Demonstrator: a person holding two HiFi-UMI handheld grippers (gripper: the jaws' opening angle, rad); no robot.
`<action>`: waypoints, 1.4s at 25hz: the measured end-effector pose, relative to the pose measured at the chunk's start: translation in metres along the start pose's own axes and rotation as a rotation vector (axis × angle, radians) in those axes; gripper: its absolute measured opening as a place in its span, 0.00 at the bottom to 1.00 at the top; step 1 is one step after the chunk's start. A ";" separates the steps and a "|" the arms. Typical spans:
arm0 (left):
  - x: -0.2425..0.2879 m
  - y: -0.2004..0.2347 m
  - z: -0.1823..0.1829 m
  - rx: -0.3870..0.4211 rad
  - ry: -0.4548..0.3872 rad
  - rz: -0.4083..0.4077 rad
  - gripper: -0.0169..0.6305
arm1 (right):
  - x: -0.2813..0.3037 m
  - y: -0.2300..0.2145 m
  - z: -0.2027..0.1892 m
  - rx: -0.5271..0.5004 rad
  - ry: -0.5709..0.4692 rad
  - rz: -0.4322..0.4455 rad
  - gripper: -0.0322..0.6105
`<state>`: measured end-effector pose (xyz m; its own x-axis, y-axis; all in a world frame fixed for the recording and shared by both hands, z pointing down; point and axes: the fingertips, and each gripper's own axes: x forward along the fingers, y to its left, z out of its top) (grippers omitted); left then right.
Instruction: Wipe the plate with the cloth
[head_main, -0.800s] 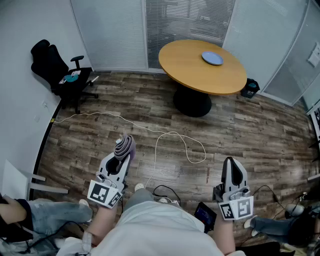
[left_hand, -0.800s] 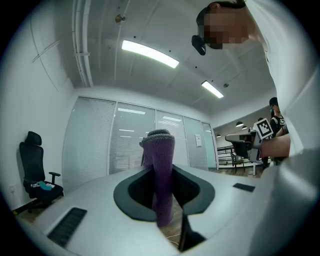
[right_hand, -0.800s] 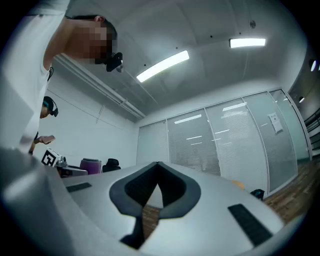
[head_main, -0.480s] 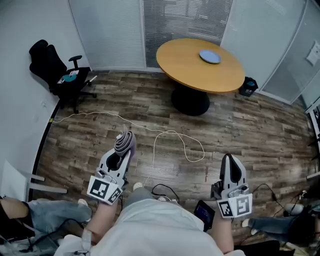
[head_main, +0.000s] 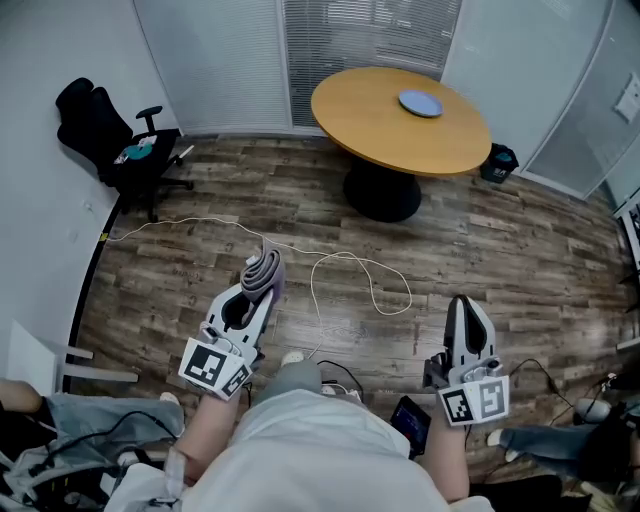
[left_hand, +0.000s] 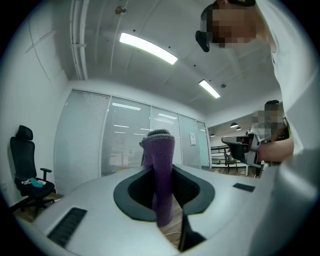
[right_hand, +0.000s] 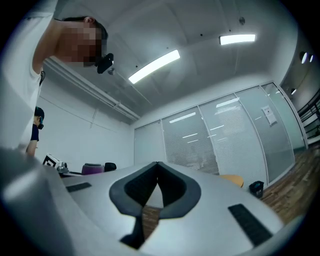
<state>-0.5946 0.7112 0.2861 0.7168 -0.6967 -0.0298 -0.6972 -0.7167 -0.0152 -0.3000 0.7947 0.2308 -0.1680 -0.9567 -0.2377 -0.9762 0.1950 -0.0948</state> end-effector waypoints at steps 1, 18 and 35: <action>0.001 0.002 -0.001 -0.001 0.006 -0.001 0.14 | 0.001 0.000 -0.001 -0.001 0.003 -0.002 0.08; 0.085 0.050 -0.021 -0.034 0.014 -0.020 0.14 | 0.063 -0.043 -0.020 -0.023 0.047 -0.043 0.08; 0.246 0.160 -0.017 -0.053 0.001 -0.042 0.14 | 0.219 -0.103 -0.047 -0.015 0.075 -0.076 0.08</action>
<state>-0.5301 0.4247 0.2930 0.7454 -0.6660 -0.0294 -0.6650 -0.7459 0.0363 -0.2429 0.5550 0.2344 -0.1026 -0.9823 -0.1569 -0.9884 0.1185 -0.0955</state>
